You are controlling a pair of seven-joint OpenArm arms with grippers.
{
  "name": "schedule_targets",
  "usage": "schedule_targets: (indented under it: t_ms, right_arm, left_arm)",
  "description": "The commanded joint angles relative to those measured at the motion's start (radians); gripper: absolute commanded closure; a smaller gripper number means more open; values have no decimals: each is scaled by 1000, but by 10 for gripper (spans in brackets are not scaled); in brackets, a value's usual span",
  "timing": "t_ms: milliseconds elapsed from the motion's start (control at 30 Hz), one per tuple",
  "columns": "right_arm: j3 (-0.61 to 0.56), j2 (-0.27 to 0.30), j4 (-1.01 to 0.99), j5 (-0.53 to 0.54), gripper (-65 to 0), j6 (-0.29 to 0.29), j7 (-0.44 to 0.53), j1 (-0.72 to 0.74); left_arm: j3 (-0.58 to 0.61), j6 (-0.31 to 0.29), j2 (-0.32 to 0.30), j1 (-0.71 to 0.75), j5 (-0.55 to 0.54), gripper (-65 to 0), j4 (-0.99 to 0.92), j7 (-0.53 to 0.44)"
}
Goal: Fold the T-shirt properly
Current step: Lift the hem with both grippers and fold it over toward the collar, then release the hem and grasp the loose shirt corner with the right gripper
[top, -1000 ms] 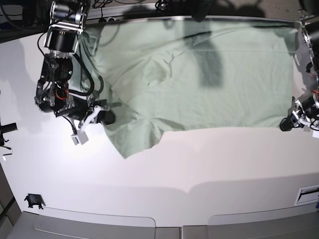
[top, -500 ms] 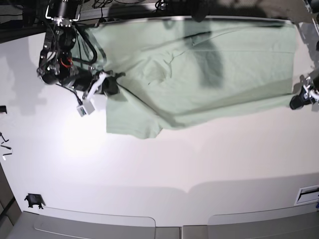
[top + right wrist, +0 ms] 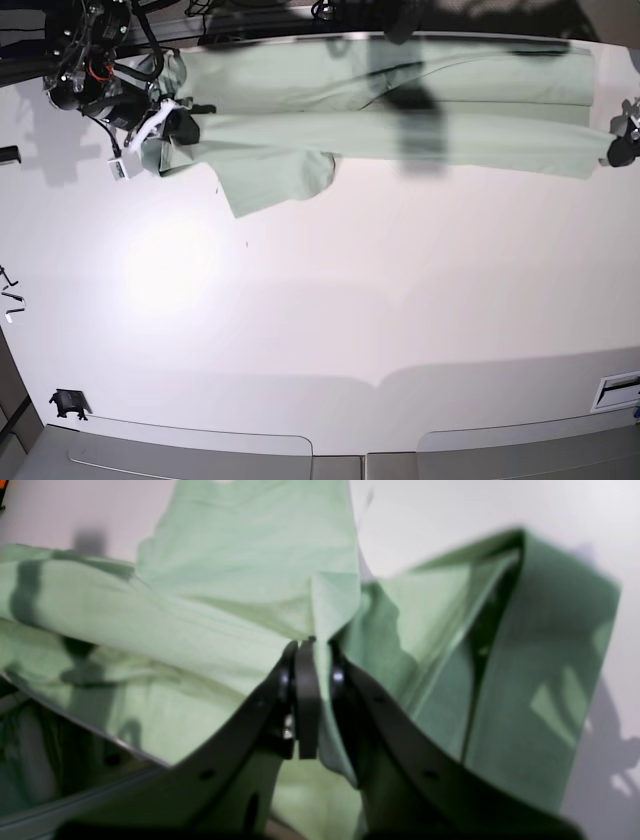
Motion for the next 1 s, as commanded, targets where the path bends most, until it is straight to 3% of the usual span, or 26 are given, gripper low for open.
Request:
schedule_targets:
  t_ms: [0,433,633,967]
  right_arm:
    - [6,14,19,14,0,8,12,-5]
    - [6,14,19,5,0,8,1,-52]
    - [6,14,19,3,0,8,7,-52]
    - [6,14,19,2,0,8,14,-50]
  left_arm:
    - [-11,-9,-33,9,-26,0,14,-9]
    - [-11,-9,-33,84,-25,0,14,21]
    - [-11,-9,-33,85,-61,0,14,121]
    - [-11,-9,-34,85,-68,0,14,167]
